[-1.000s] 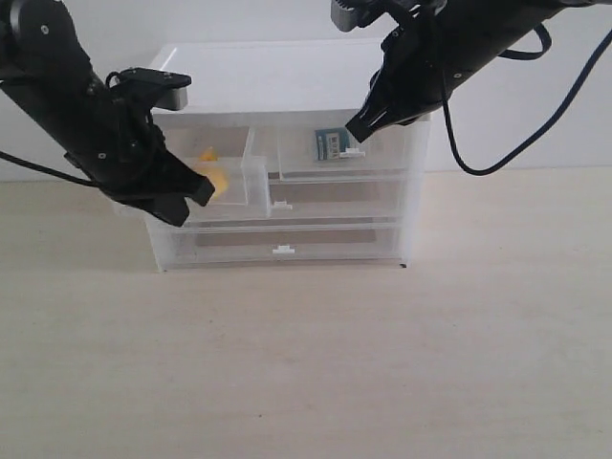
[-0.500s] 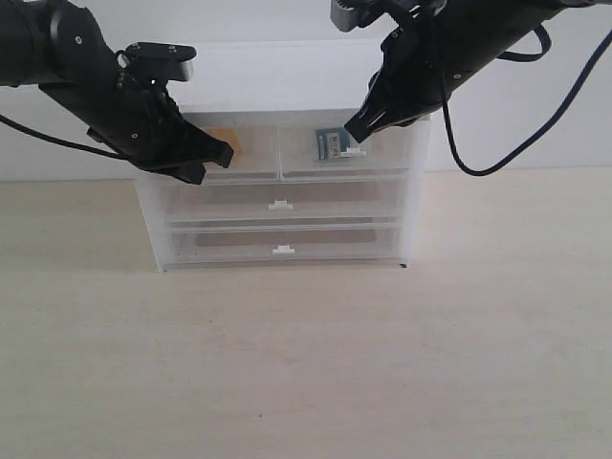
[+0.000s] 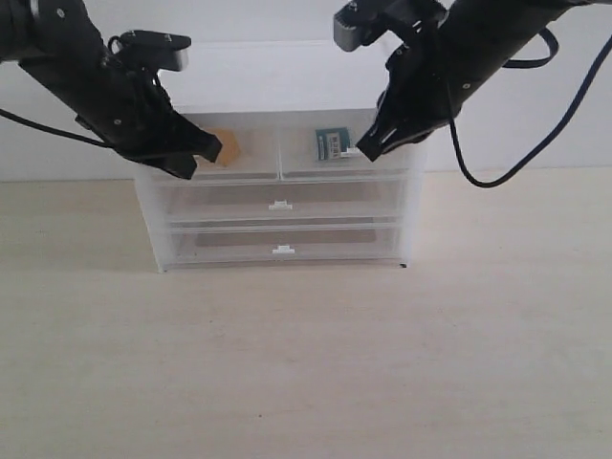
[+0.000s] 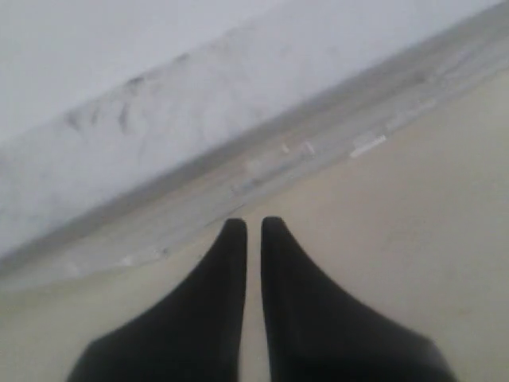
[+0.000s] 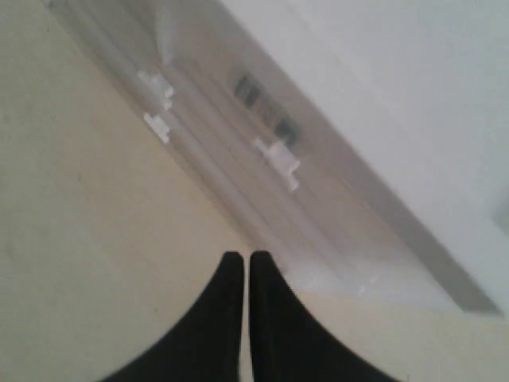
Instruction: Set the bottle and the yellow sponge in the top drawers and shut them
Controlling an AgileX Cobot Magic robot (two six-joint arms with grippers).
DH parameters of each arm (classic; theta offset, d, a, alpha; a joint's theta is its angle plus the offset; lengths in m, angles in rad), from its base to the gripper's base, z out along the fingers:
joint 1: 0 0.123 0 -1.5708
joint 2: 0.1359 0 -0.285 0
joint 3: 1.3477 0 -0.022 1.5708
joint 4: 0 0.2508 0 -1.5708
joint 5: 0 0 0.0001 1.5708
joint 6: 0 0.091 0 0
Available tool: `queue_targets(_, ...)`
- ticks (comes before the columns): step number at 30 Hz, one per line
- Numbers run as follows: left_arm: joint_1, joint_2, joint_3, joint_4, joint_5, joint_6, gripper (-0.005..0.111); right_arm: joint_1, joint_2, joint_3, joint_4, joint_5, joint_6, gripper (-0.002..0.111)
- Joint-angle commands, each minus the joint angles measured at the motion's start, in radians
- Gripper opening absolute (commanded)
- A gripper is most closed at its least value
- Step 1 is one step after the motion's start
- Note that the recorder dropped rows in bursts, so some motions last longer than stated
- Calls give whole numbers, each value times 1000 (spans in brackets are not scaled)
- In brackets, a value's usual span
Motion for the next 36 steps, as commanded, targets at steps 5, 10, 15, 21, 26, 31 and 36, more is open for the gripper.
queue_targets(5,37,-248,-5,85,220,32,4,-165,-77,-12,-234,262,253,0)
queue_targets(10,131,-397,136,88,153,30,4,-345,-237,57,-234,207,387,0)
queue_targets(15,192,-637,415,134,-170,-1,4,-411,-525,348,-236,-182,449,0)
queue_targets(21,192,-908,727,197,-532,-102,4,-411,-829,655,-166,-483,483,0)
queue_targets(26,192,-1102,924,187,-700,-125,4,-411,-1058,878,-153,-662,485,0)
queue_targets(31,192,-1297,1060,176,-751,-132,4,-411,-1279,1080,-99,-802,495,0)
queue_targets(36,192,-1500,1175,154,-756,-206,4,-409,-1475,1207,-85,-814,497,0)
